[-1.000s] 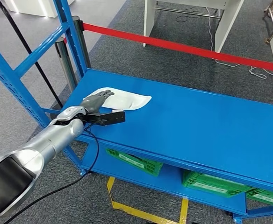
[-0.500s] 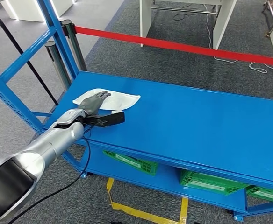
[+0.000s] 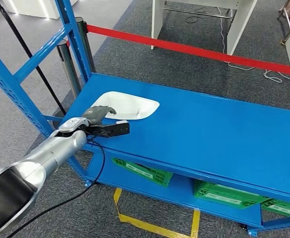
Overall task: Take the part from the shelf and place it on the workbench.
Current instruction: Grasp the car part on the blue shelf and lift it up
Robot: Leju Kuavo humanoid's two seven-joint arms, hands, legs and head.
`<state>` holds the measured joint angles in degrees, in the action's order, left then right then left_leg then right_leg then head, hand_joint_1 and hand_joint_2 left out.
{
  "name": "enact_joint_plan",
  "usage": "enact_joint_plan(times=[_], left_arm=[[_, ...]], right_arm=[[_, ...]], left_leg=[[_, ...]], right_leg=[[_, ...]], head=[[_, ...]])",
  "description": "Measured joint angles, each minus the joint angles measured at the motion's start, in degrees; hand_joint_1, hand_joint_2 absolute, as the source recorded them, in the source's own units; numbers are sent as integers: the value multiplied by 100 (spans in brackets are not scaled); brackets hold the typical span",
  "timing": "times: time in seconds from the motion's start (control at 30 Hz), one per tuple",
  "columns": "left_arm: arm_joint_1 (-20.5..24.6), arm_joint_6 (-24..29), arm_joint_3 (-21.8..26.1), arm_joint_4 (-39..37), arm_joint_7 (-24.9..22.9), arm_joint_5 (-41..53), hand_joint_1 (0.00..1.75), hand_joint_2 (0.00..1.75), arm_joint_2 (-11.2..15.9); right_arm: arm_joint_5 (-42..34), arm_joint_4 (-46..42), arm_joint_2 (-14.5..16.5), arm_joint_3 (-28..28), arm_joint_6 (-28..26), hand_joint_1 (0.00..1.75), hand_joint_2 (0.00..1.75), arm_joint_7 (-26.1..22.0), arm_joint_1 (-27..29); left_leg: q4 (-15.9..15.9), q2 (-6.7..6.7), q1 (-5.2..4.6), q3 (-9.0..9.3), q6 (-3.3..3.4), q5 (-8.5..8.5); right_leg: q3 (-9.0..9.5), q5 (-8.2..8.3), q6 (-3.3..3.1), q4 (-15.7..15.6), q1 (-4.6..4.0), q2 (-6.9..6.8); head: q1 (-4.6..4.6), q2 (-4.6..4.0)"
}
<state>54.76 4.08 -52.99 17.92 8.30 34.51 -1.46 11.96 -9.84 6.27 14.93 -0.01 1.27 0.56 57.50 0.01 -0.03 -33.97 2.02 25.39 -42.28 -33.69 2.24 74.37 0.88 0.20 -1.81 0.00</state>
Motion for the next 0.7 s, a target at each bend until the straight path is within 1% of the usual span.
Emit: enact_joint_plan(times=[0.03,0.07,0.1,0.13,0.17,0.2,0.27,0.3,0.33,0.37,0.4,0.43,0.47,0.5,0.53,0.57,0.6,0.63,0.67,0.7], left_arm=[[-9,-10,-1,-2,1,6,175,175,2],[-10,-15,-2,-2,1,10,175,175,3],[-5,-16,-2,-2,1,12,175,175,4],[4,-19,-2,-3,1,14,175,175,7],[13,-21,-2,-3,1,16,175,175,9],[19,-25,-2,-4,-1,26,175,175,14],[26,-31,-7,-4,-18,85,175,175,26],[33,-27,-11,-4,-36,149,175,175,35],[47,-14,-24,-4,-69,257,175,175,44],[65,7,-55,-5,-112,405,175,175,58],[82,39,-106,-6,-165,590,175,175,74],[93,74,-176,-9,-220,783,175,175,93],[96,112,-259,-13,-272,958,175,175,115],[95,156,-340,-17,-321,1111,175,175,137],[98,208,-416,-22,-370,1245,175,175,158],[108,271,-488,-27,-422,1373,175,175,176],[128,344,-554,-31,-477,1499,175,175,192],[152,427,-618,-34,-534,1625,175,175,207],[180,518,-681,-37,-595,1746,175,175,220],[203,619,-744,-39,-661,1861,175,175,231]], right_arm=[[0,0,0,0,-2,0,0,-1,1],[0,0,0,0,-4,0,0,-1,2],[0,0,0,0,-5,0,0,-3,-1],[0,1,0,0,-7,0,0,-6,-4],[1,1,0,0,-9,0,0,-13,-9],[1,1,0,0,-12,0,0,-22,-13],[2,2,0,1,-22,0,0,-51,-8],[2,1,0,2,-28,0,0,-67,-3],[3,1,0,2,-34,0,0,-86,-1],[6,1,0,2,-42,0,0,-102,-3],[10,0,0,2,-47,0,0,-116,-7],[14,0,-1,2,-53,0,0,-127,-10],[17,0,-1,2,-60,0,0,-134,-9],[19,0,-1,2,-69,0,0,-142,-6],[19,0,-1,2,-83,0,0,-148,-3],[18,0,-1,2,-99,0,0,-155,-3],[16,1,-1,2,-115,0,0,-162,-5],[13,1,-1,2,-129,0,0,-169,-8],[9,1,0,2,-142,0,0,-178,-12],[5,1,0,2,-156,0,0,-186,-16]], left_leg=[[8,-1,-2,3,-2,6],[22,-1,0,6,-10,17],[42,-2,2,6,-27,33],[75,-4,-7,-5,-52,52],[99,-6,-14,-19,-79,64],[115,-8,-22,-34,-105,68],[117,-9,-24,-45,-146,61],[137,-10,-21,-52,-170,85],[239,-10,-15,-90,-200,165],[451,-11,-9,-175,-232,299],[777,-11,-1,-312,-263,479],[1176,-11,6,-482,-286,666],[1525,-11,10,-639,-298,795],[1719,-11,10,-730,-298,822],[1698,-11,10,-727,-287,738],[1463,-11,8,-628,-265,561],[1067,-13,3,-452,-230,330],[685,-14,-9,-273,-192,167],[371,-15,-23,-132,-157,66],[182,-16,-37,-51,-131,30]], right_leg=[[32,116,0,-92,0,-2],[180,320,-3,-413,1,-8],[375,496,-11,-819,1,-17],[566,619,-22,-1191,-4,-24],[696,676,-39,-1432,-9,-27],[752,664,-61,-1526,-20,-25],[756,669,-115,-1530,-26,-14],[758,677,-144,-1538,-18,-12],[762,685,-180,-1547,-7,-13],[768,692,-210,-1557,5,-14],[771,693,-232,-1559,9,-13],[771,692,-246,-1559,8,-11],[772,691,-249,-1558,8,-6],[774,691,-251,-1558,7,1],[778,690,-251,-1557,5,9],[786,689,-250,-1557,2,16],[797,688,-247,-1557,-2,21],[802,684,-240,-1558,-12,25],[800,684,-227,-1557,-20,28],[791,688,-206,-1559,-24,29]], head=[[0,0],[-1,0],[0,0],[2,0],[1,0],[1,0],[-3,0],[-5,0],[-13,0],[-20,0],[-26,0],[-31,0],[-30,0],[-31,0],[-31,0],[-31,0],[-31,-1],[-27,-1],[-27,-1],[-25,-1]])
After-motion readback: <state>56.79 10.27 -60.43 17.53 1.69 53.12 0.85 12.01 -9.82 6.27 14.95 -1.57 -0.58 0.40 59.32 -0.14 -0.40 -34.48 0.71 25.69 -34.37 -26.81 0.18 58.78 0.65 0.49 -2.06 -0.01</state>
